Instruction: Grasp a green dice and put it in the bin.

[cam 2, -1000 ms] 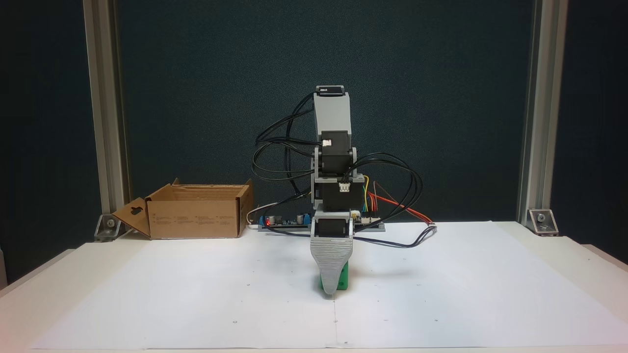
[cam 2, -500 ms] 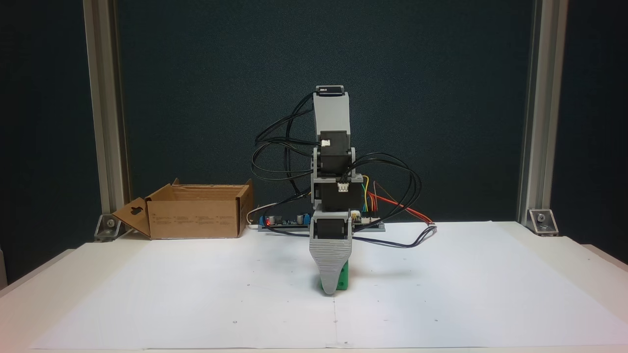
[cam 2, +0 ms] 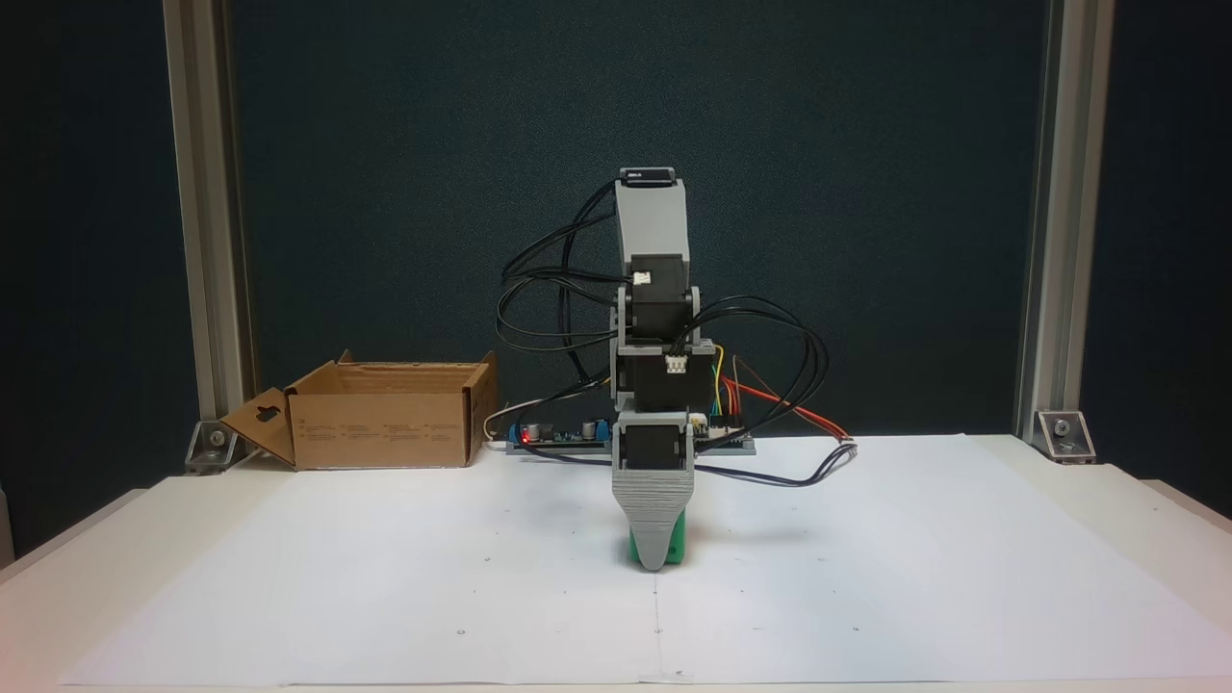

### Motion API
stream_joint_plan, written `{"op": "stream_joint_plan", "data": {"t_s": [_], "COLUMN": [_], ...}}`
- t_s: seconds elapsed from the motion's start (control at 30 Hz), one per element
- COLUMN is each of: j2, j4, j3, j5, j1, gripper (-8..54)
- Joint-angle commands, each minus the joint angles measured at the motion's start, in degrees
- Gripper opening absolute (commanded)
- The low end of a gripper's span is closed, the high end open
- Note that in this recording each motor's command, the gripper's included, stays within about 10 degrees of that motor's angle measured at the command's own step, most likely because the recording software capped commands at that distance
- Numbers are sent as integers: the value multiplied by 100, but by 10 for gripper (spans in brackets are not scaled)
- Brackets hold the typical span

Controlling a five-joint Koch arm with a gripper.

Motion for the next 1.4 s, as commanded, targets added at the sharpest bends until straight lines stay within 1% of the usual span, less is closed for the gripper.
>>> {"op": "stream_joint_plan", "data": {"t_s": [0.0, 0.1, 0.2, 0.33, 0.43, 0.63, 0.8, 0.9, 1.03, 1.1, 1.2, 1.37], "j2": [404, 721, 1020, 1169, 1301, 1380, 1371, 1371, 1389, 1380, 1336, 1230], "j4": [316, 1002, 2099, 3347, 3973, 4140, 4140, 4140, 3973, 3744, 3190, 2610], "j3": [-193, -712, -1775, -3138, -3876, -3964, -3964, -3964, -3964, -4113, -4192, -4271], "j5": [220, 220, 220, 220, 220, 193, 176, -35, -747, -1336, -1661, -2514], "j1": [-44, 167, 352, 448, 598, 870, 1644, 2443, 3876, 4911, 6142, 7937], "gripper": [120, 120, 120, 120, 120, 120, 120, 120, 120, 121, 121, 121]}}
